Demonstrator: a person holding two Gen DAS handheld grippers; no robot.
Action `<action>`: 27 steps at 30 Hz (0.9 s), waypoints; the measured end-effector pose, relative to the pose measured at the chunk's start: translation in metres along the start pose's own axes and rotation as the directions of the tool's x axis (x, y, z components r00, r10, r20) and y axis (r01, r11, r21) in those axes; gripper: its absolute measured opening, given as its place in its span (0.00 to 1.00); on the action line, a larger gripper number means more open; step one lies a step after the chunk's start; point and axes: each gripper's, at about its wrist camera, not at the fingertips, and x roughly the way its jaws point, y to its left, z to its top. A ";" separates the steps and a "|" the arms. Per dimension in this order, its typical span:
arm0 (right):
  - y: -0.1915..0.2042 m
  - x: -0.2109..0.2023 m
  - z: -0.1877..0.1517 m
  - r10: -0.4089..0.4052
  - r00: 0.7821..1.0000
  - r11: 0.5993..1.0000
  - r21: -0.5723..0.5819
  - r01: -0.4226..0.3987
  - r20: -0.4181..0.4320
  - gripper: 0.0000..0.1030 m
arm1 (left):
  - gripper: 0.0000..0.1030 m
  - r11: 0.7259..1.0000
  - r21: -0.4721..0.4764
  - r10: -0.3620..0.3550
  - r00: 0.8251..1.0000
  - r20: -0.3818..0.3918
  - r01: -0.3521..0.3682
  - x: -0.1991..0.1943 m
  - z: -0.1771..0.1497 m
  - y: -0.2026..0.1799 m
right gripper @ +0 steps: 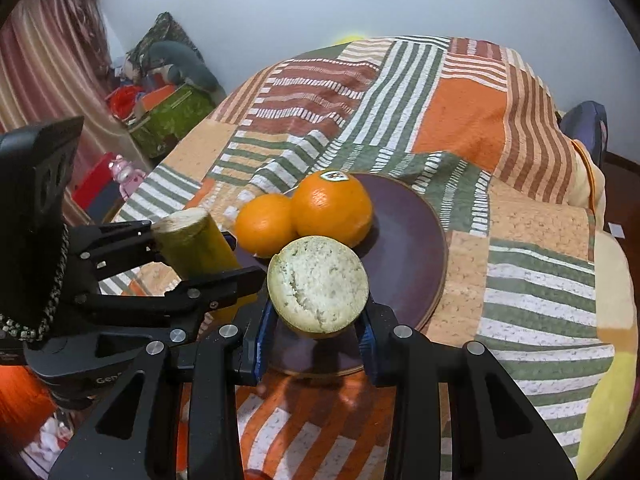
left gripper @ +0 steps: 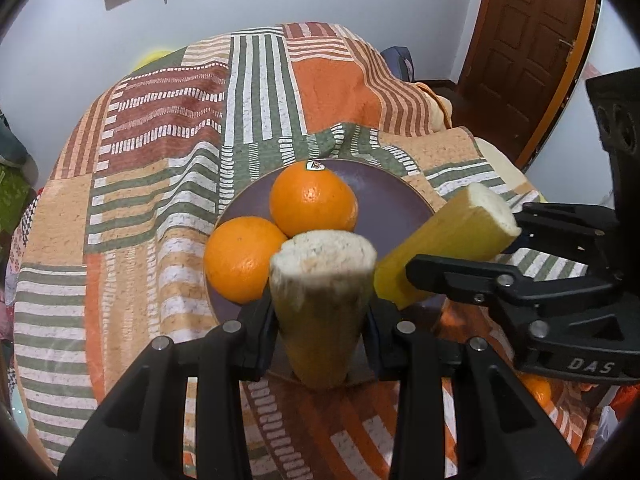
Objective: Organize fruits
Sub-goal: 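Lower both cylinders onto the plate beside the oranges and open both grippers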
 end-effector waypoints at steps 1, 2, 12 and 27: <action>-0.001 0.001 0.001 -0.001 1.000 1.000 0.000 0.001 0.000 0.32 | 0.35 1.000 -0.002 0.000 1.000 -0.002 0.000 0.002 0.001 0.000; -0.003 0.001 0.002 -0.002 1.000 1.000 0.001 0.002 0.000 0.33 | 0.35 1.000 -0.003 0.000 1.000 -0.001 0.000 0.004 0.003 -0.001; -0.026 -0.003 -0.002 0.006 1.000 1.000 0.024 -0.006 0.006 0.40 | 0.36 0.999 0.053 0.008 1.000 0.010 -0.009 0.010 0.008 -0.018; -0.037 0.005 0.013 -0.099 0.995 0.995 0.017 0.099 -0.015 0.55 | 0.42 0.998 0.050 -0.024 1.000 0.003 0.024 0.010 0.009 -0.020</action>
